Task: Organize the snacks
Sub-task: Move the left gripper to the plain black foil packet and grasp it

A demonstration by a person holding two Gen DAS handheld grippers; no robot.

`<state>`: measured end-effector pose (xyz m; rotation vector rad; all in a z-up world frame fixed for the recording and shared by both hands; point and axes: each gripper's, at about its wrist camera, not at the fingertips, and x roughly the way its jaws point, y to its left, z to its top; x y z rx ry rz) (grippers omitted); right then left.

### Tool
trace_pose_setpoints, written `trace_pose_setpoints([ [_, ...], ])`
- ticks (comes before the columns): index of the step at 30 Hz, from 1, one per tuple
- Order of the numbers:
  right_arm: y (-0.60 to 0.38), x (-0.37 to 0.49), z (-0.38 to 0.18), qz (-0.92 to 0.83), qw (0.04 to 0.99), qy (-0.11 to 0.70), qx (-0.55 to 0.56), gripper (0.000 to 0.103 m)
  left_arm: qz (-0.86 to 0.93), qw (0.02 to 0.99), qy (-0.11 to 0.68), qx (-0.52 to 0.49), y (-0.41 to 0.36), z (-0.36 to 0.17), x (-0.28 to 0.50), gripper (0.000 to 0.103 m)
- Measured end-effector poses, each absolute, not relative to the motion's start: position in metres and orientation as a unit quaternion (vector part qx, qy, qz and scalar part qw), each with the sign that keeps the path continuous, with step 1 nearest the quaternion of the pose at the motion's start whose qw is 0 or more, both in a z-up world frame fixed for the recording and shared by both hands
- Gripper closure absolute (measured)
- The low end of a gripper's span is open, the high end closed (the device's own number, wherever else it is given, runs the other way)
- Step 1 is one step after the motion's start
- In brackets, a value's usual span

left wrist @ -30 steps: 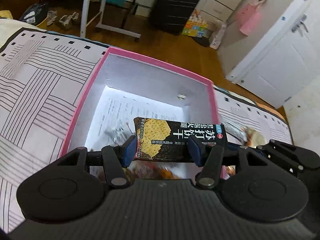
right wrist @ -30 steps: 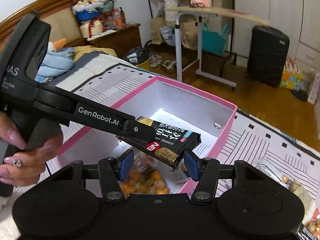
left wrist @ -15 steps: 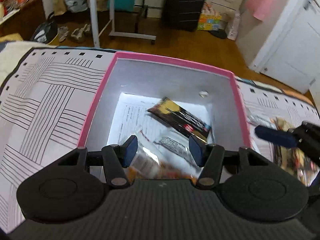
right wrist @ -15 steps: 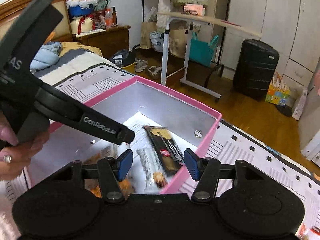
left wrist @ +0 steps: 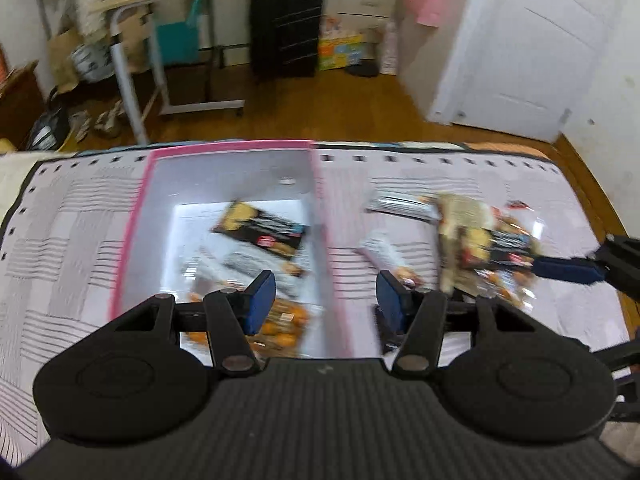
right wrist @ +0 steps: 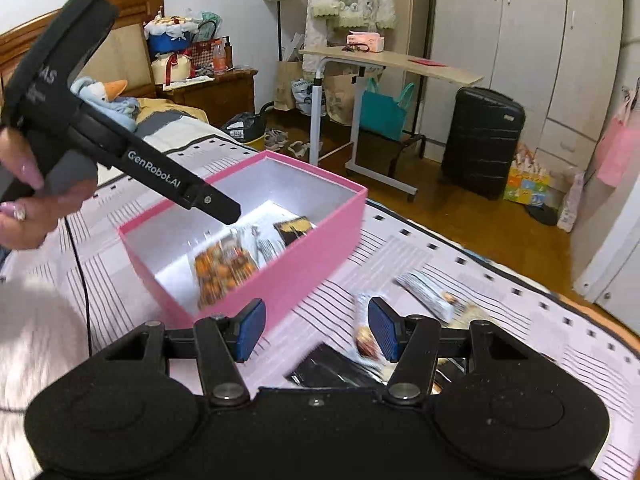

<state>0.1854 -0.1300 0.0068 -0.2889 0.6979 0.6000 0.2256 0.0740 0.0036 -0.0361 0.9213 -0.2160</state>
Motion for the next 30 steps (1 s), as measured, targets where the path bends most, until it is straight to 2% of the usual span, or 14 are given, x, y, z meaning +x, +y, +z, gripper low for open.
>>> trace_pose_setpoints([
  [5, -0.151, 0.175, -0.003, 0.309, 0.869, 0.361, -0.136, 0.041, -0.139, 0.875, 0.463, -0.022, 0.023, -0.01, 0.216, 0.049],
  [12, -0.16, 0.172, -0.055, 0.32, 0.849, 0.401, -0.131, 0.041, -0.144, 0.851, 0.503, -0.029, -0.024, -0.064, 0.216, 0.049],
  [21, -0.163, 0.194, -0.128, 0.235, 0.873, 0.418, -0.093, 0.042, -0.085, 0.868, 0.489, -0.03, -0.031, -0.124, 0.228, 0.05],
  [25, -0.151, 0.194, -0.14, 0.214, 0.883, 0.402, -0.112, 0.042, -0.055, 0.874, 0.484, 0.004, -0.037, -0.146, 0.236, 0.05],
  [30, -0.148, 0.197, -0.155, 0.193, 0.888, 0.398, -0.125, 0.042, -0.035, 0.87, 0.491, 0.0, -0.036, -0.158, 0.248, 0.049],
])
